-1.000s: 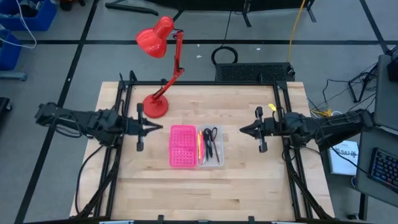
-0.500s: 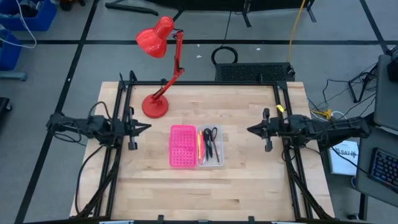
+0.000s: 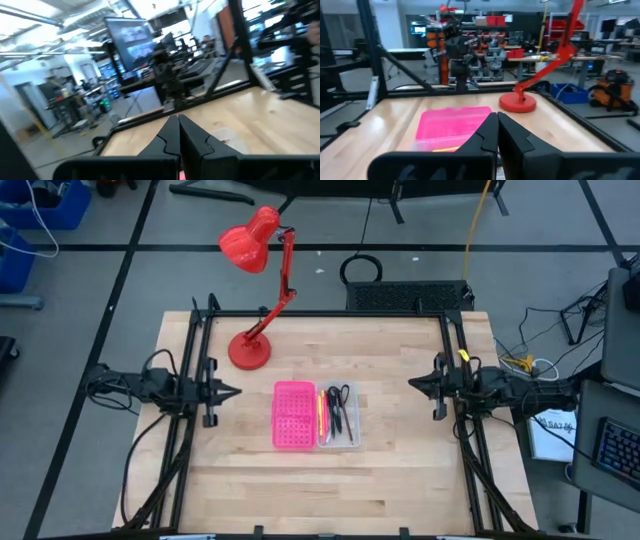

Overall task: Pick & place school supplies into a supply box
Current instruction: Return to Home Position

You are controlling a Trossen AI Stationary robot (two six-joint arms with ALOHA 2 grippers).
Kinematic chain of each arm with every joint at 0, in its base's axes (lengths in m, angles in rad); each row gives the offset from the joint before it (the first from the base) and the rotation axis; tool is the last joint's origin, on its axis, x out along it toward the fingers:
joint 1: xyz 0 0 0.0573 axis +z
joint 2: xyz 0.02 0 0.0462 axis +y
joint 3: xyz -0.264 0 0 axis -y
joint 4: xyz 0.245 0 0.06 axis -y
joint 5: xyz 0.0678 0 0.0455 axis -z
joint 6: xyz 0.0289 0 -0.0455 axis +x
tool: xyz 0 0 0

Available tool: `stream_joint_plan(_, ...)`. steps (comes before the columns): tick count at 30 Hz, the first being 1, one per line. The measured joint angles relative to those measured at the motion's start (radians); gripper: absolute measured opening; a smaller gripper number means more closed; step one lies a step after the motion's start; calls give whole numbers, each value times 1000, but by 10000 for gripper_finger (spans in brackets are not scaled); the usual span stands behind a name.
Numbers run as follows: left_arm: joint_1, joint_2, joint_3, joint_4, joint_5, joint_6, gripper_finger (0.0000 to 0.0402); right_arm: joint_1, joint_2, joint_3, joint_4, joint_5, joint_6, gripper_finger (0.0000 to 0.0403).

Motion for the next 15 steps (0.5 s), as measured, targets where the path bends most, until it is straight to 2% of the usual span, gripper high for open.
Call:
stream_joint_plan(3,0,-2,0,-6,35,-42,1,1,4,-1,-14,-2,-3,0)
stream_joint_plan(7,-6,-3,0,-25,28,-91,1,1,1,-30,-33,-2,-31,0)
stream_joint_plan(15,-72,-3,-1,-66,46,-44,1,1,1,-159,99,13,-40,0)
